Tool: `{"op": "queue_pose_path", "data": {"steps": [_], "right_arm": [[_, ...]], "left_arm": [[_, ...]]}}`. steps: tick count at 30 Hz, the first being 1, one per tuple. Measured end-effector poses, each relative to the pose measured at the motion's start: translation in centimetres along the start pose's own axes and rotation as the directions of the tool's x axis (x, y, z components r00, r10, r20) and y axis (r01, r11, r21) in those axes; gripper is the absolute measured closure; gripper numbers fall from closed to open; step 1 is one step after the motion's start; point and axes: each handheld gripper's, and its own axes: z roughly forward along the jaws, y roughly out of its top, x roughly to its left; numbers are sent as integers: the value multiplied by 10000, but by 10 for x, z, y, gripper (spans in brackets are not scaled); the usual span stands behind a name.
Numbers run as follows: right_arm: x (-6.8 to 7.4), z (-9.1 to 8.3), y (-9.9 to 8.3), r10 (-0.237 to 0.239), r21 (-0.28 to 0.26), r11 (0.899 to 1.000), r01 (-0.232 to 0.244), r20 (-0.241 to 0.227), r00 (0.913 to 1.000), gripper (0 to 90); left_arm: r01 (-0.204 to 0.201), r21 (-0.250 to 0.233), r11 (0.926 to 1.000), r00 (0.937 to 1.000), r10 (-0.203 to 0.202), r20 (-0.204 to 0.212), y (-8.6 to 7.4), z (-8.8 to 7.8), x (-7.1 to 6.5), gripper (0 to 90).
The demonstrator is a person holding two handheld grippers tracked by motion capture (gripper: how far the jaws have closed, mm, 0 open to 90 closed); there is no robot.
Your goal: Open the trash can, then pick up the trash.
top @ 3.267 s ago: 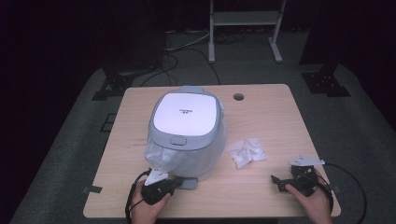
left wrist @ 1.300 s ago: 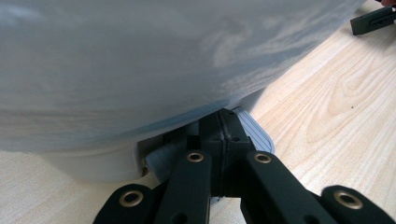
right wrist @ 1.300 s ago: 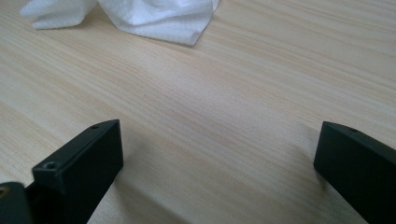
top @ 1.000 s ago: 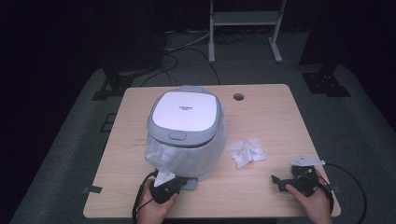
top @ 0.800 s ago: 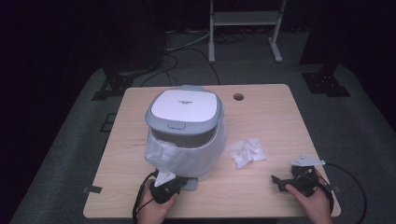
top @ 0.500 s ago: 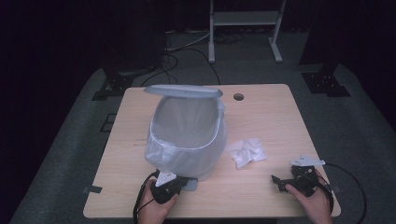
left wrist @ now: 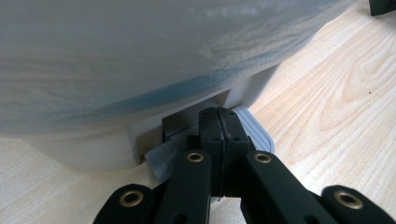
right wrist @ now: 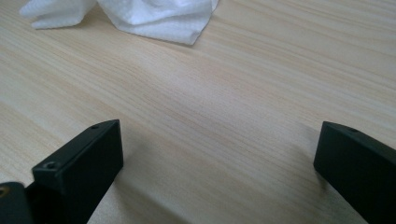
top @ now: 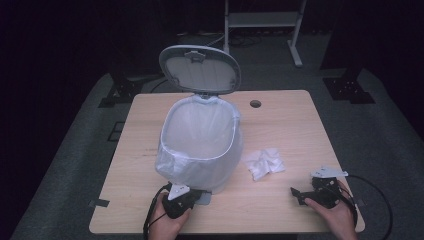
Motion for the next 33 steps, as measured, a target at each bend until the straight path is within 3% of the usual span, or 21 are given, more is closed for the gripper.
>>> {"op": "queue_pose_path", "data": {"steps": [9, 27, 30, 33], "right_arm": [[0, -1, 2, 252, 75, 9997, -251, -71, 9997, 2], [4, -7, 25, 254, -503, 9984, -272, -353, 9991, 3], [6, -8, 28, 149, -710, 9973, -173, -344, 9993, 58], [8, -6, 32, 104, -733, 9972, -135, -414, 9991, 57]], "left_arm": [[98, -72, 9999, 9999, -97, 67, -1, 0, 0, 897], [146, -93, 9998, 9999, -146, 76, -1, 0, 1, 897], [149, -92, 9998, 9999, -149, 71, -1, 0, 1, 897], [166, -86, 9998, 9998, -165, 74, -1, 0, 1, 897]]}}
